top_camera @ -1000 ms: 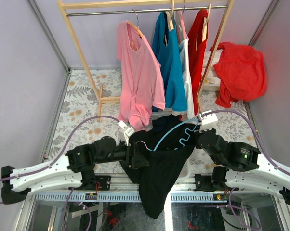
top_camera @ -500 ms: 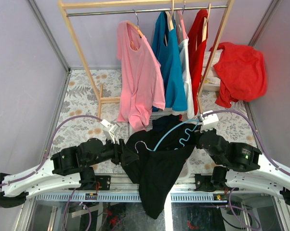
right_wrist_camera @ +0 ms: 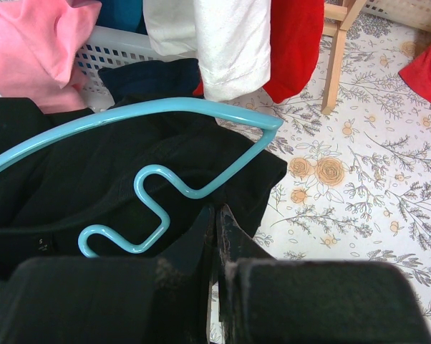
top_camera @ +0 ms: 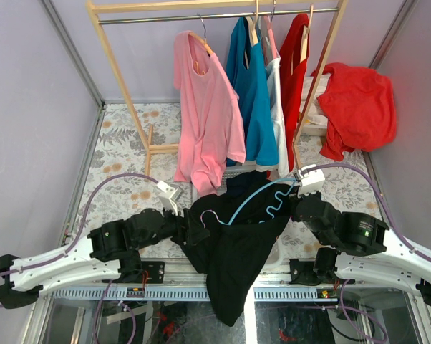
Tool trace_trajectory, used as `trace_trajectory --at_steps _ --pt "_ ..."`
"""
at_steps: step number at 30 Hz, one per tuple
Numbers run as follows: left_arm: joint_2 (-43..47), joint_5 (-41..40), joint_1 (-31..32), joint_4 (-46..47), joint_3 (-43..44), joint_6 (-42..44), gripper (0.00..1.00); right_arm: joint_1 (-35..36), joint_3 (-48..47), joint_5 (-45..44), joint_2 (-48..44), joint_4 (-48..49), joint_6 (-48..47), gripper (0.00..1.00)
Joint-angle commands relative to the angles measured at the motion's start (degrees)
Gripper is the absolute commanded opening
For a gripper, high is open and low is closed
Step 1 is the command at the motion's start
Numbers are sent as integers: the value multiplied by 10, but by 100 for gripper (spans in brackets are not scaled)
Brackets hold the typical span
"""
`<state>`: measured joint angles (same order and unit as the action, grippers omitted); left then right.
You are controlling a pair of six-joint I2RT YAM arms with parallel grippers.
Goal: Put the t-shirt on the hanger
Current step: Pick up the hanger from the bin.
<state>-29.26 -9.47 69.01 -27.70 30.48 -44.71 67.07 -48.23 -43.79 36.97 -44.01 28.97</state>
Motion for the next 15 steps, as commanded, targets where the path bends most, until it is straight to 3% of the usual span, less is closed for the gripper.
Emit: trace_trajectory --at_steps 1,15 --pt "-16 2 2 97 -6 27 61 -4 -2 2 0 26 6 0" --pt "-74 41 1 167 11 63 61 -4 -1 4 -4 27 4 0"
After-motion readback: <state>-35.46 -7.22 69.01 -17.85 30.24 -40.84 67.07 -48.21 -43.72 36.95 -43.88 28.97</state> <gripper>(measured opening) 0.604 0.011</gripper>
